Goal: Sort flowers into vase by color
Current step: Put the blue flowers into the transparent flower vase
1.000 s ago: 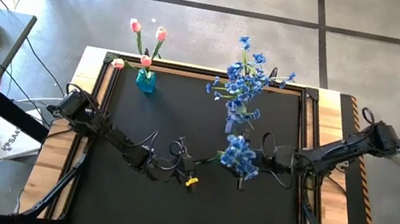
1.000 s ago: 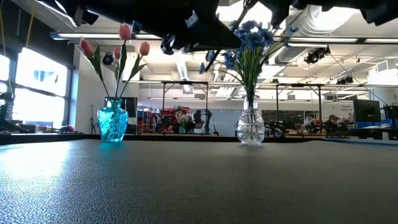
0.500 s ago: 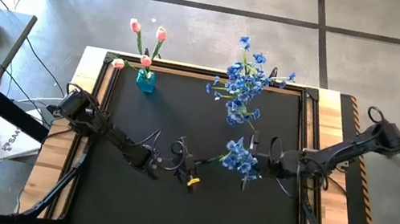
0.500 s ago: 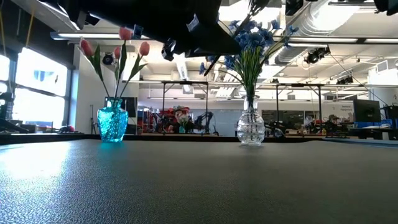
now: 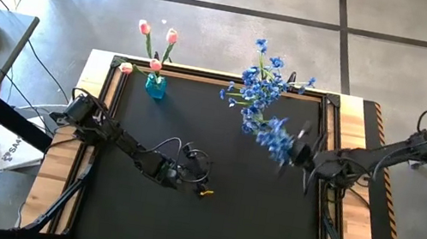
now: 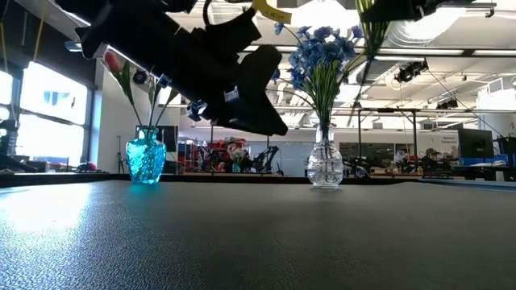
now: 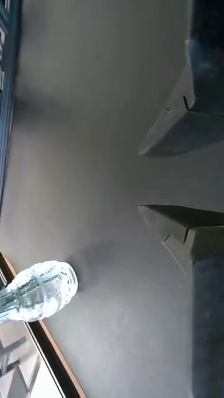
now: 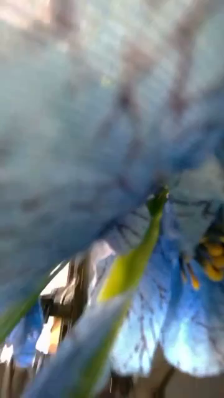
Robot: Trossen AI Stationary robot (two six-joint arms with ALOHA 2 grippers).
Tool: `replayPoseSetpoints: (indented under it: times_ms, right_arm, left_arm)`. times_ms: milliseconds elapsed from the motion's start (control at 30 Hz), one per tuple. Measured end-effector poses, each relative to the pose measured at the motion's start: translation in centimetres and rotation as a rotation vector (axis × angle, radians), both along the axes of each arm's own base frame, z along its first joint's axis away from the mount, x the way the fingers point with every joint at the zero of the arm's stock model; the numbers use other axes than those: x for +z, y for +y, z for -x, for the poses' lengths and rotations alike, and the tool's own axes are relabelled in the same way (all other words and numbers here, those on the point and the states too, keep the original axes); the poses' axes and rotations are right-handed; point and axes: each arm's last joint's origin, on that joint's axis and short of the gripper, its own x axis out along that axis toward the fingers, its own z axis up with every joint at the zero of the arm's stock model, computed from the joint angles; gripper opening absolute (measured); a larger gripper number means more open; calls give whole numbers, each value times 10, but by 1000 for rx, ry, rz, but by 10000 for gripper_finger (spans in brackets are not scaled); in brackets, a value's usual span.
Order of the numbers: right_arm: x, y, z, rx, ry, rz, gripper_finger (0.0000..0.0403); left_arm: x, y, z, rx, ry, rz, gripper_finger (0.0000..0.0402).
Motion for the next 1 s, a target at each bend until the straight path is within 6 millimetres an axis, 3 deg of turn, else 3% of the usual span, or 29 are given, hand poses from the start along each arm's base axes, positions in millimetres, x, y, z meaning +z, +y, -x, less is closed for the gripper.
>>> replayPoseSetpoints:
  times_ms: [200, 333, 500, 700, 1000]
  right_arm:
    - [9, -29, 17, -113, -16, 7, 3]
    - [22, -49, 20, -86, -117, -15, 3]
    - [27, -73, 11, -15, -200, -59, 3]
    - [17, -99, -1, -60, -140, -95, 3]
    - [19, -123, -28, -18, 17, -213, 4]
  left_arm:
    - [0, 0, 0, -1, -4, 1, 123]
    - [0, 0, 0, -4, -2, -5, 122]
    - [1, 0, -1, -4, -7, -3, 122]
    - [1, 0, -1, -4, -10, -2, 122]
    - [1, -2, 0, -8, -12, -1, 122]
